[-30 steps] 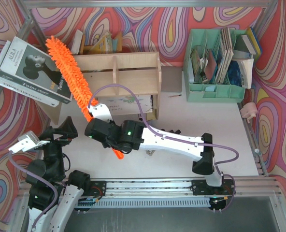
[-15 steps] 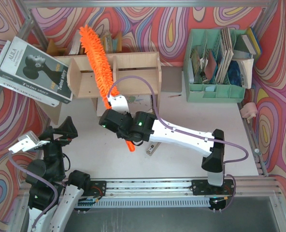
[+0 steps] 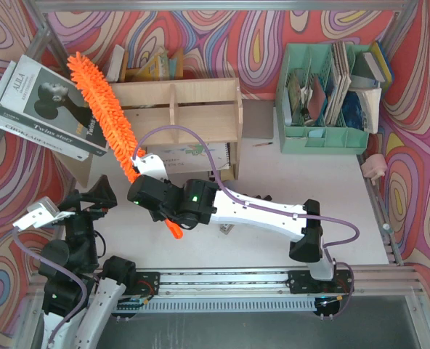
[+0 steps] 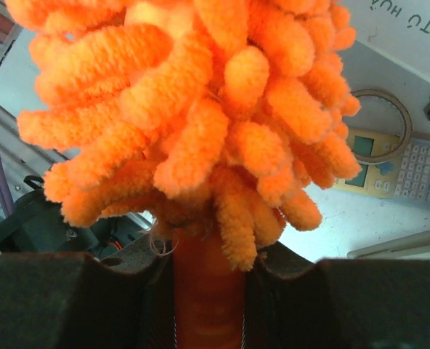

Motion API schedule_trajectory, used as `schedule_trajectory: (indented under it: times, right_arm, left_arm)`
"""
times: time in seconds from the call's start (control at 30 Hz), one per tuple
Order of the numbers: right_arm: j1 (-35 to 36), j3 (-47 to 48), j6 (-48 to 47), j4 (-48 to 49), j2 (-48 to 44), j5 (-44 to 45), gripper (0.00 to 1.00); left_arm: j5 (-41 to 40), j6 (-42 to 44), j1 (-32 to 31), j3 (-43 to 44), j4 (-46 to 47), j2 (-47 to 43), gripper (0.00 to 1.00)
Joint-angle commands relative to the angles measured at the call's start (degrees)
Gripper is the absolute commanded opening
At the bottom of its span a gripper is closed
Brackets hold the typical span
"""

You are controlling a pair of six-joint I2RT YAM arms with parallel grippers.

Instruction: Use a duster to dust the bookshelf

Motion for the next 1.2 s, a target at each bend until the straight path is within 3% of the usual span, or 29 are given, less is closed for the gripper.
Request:
schedule_trajectory:
  times: [0.0, 0.23, 0.73, 1.17]
  right_arm:
    - [-0.4, 0.1, -0.5, 1.1, -0.9, 3.8, 0.0]
    - [-1.8, -7.0, 4.1, -1.2, -6.5, 11.3, 0.0]
    - [-4.4, -16.8, 12.6, -6.5, -17.6, 16.7, 0.0]
    - [-5.0, -19.3, 5.6, 2.0, -22.4, 15.3, 0.0]
  left_arm:
    - [0.4, -0.3, 0.3, -0.3, 0.3, 0.3, 0.98]
    - [0.5, -0.4, 0.4, -0.3, 0.2, 0.3, 0.98]
    - [0.7, -0.5, 0.4, -0.3, 0.2, 0.3, 0.98]
    - [0.5, -0.4, 0.3, -0.3, 0.2, 0.2, 0.98]
